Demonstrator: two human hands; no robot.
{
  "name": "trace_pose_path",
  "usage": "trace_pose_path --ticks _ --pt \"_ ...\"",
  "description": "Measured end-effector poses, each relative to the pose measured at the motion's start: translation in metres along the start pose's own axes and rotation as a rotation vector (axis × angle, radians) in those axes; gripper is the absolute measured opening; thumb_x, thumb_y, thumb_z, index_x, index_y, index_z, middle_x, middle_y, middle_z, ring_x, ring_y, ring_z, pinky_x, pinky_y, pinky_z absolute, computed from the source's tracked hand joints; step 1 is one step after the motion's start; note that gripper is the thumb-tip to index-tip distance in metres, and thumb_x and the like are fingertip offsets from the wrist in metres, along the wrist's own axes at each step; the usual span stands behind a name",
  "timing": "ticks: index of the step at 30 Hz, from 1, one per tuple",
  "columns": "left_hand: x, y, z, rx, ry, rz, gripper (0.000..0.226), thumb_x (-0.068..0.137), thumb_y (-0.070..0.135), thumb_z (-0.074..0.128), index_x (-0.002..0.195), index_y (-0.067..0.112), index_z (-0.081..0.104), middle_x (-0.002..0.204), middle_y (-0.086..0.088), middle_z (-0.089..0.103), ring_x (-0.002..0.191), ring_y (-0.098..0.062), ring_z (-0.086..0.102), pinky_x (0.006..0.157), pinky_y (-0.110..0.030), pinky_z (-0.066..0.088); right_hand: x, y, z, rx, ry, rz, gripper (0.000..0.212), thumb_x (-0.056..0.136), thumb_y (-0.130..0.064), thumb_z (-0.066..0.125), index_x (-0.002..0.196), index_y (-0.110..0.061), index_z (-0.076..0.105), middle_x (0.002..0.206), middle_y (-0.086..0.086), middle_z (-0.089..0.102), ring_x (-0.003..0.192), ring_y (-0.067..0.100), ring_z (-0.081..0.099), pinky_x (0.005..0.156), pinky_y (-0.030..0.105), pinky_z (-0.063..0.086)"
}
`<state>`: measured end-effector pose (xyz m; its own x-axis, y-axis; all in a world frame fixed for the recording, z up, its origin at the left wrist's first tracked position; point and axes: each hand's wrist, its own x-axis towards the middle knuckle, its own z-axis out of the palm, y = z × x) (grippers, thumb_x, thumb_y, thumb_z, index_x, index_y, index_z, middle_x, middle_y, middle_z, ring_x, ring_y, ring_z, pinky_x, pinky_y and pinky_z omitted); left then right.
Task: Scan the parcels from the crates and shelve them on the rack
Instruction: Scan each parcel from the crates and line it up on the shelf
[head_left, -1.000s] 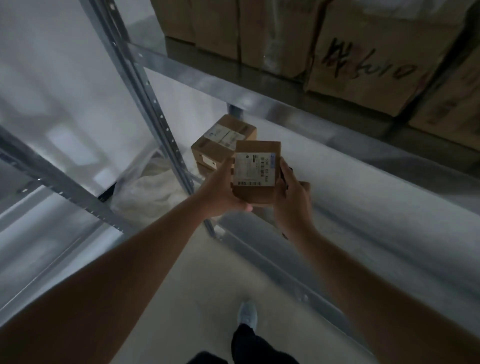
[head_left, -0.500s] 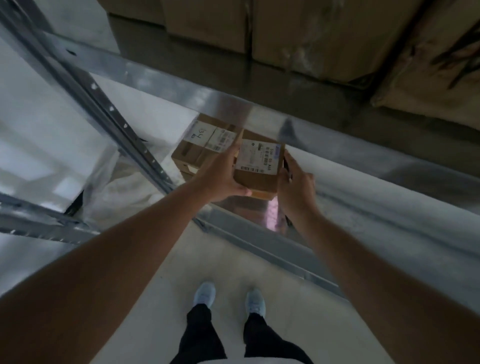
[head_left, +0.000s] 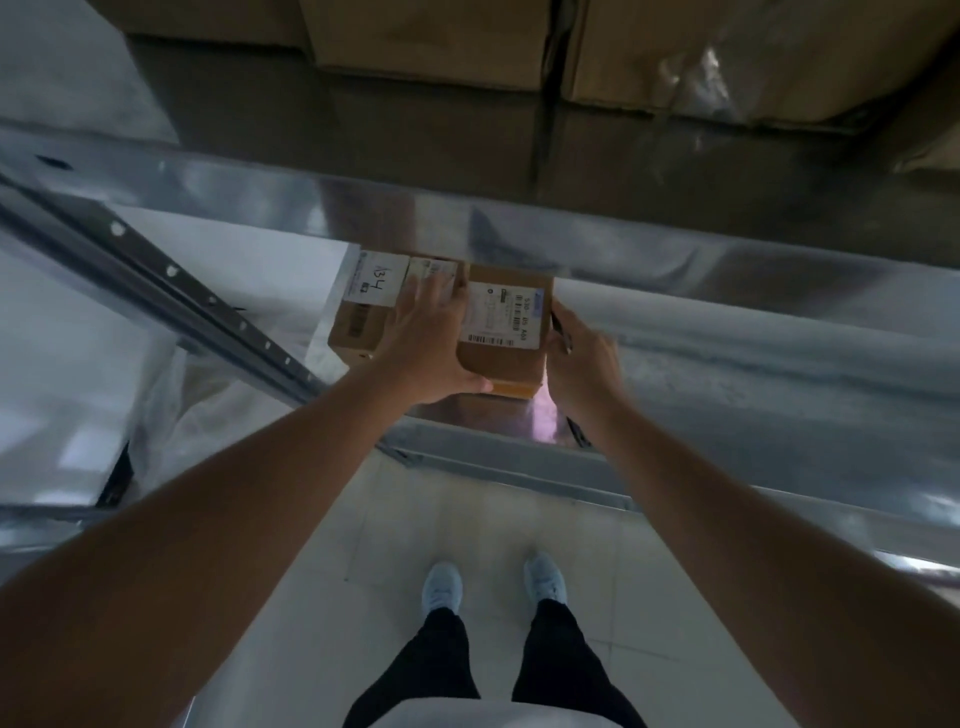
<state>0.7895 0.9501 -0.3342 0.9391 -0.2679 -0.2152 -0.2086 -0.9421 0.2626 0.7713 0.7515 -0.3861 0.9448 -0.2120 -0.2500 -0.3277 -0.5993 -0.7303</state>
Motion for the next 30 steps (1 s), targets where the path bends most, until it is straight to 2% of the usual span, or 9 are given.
trace_pose_path --ticks 5,8,13,16,20,22,24,27,30 --pt "-0.002 -0.006 0.007 0.022 -0.071 -0.032 0.125 0.077 0.068 0.082 0.167 0.022 0.009 0.176 -0.005 -0.002 0.162 -0.041 -0.004 0.13 -0.062 0.008 -0.002 -0.005 0.013 -0.013 -0.009 0.029 0.049 0.106 -0.051 0.031 0.152 -0.049 0.046 0.115 -0.004 0.07 0.1 0.021 0.067 0.076 0.04 0.064" --pt "0.0 -0.009 0.009 0.049 -0.069 -0.02 0.123 0.079 0.07 0.078 0.167 0.02 0.009 0.175 -0.006 0.001 0.162 -0.04 -0.001 0.129 -0.06 0.011 -0.001 -0.005 0.018 -0.007 -0.012 0.05 0.056 0.1 -0.059 0.025 0.153 -0.053 0.041 0.115 -0.004 0.069 0.102 0.022 0.067 0.076 0.041 0.064" --pt "0.0 -0.012 0.006 0.084 -0.11 -0.003 0.122 0.084 0.071 0.073 0.169 0.019 0.003 0.176 -0.005 -0.004 0.162 -0.041 -0.003 0.13 -0.061 0.009 -0.002 -0.01 0.018 0.0 -0.017 0.074 0.058 0.098 -0.055 0.025 0.154 -0.053 0.039 0.118 0.0 0.069 0.105 0.025 0.066 0.083 0.046 0.063" --pt "0.0 -0.012 0.003 0.091 -0.129 -0.002 0.123 0.084 0.07 0.073 0.169 0.019 0.001 0.176 -0.006 -0.005 0.162 -0.041 -0.003 0.129 -0.062 0.01 0.0 -0.006 0.018 -0.007 -0.015 0.07 0.059 0.094 -0.059 0.022 0.151 -0.061 0.035 0.12 0.002 0.067 0.101 0.026 0.067 0.086 0.049 0.062" --pt "0.0 -0.009 0.001 0.093 -0.149 0.01 0.124 0.085 0.069 0.073 0.168 0.021 -0.005 0.176 -0.007 -0.004 0.162 -0.042 -0.003 0.129 -0.062 0.009 -0.013 -0.018 0.003 -0.095 0.027 0.046 0.045 0.109 -0.048 0.033 0.151 -0.063 0.035 0.124 0.004 0.053 0.103 0.029 0.055 0.086 0.042 0.052" --pt "0.001 -0.007 -0.003 0.092 -0.153 0.033 0.122 0.085 0.071 0.072 0.168 0.021 -0.003 0.176 -0.009 -0.001 0.162 -0.042 -0.001 0.129 -0.061 0.008 -0.02 -0.019 -0.005 -0.111 0.06 0.06 0.047 0.113 -0.044 0.037 0.158 -0.054 0.032 0.122 0.004 0.043 0.107 0.033 0.051 0.086 0.043 0.049" --pt "0.001 -0.002 -0.009 0.104 -0.14 0.07 0.117 0.088 0.071 0.068 0.169 0.019 0.0 0.176 -0.01 0.002 0.162 -0.04 0.001 0.13 -0.061 0.009 -0.031 -0.025 -0.015 -0.143 0.086 0.02 0.048 0.112 -0.046 0.039 0.16 -0.051 0.031 0.121 0.007 0.042 0.106 0.037 0.055 0.089 0.05 0.055" --pt "-0.004 0.008 -0.02 0.097 -0.104 0.115 0.101 0.097 0.062 0.062 0.169 0.018 0.006 0.177 -0.009 0.005 0.163 -0.04 0.003 0.13 -0.062 0.012 -0.051 -0.036 -0.03 -0.202 0.086 -0.048 0.049 0.112 -0.043 0.04 0.16 -0.047 0.032 0.123 0.012 0.043 0.105 0.04 0.056 0.091 0.052 0.055" --pt "-0.01 0.021 -0.031 0.101 -0.057 0.168 0.092 0.099 0.053 0.064 0.167 0.018 0.015 0.173 -0.01 0.019 0.16 -0.041 0.016 0.127 -0.064 0.022 -0.076 -0.046 -0.047 -0.284 0.105 -0.103 0.049 0.112 -0.043 0.039 0.16 -0.046 0.031 0.134 0.014 0.042 0.113 0.041 0.053 0.095 0.058 0.054"
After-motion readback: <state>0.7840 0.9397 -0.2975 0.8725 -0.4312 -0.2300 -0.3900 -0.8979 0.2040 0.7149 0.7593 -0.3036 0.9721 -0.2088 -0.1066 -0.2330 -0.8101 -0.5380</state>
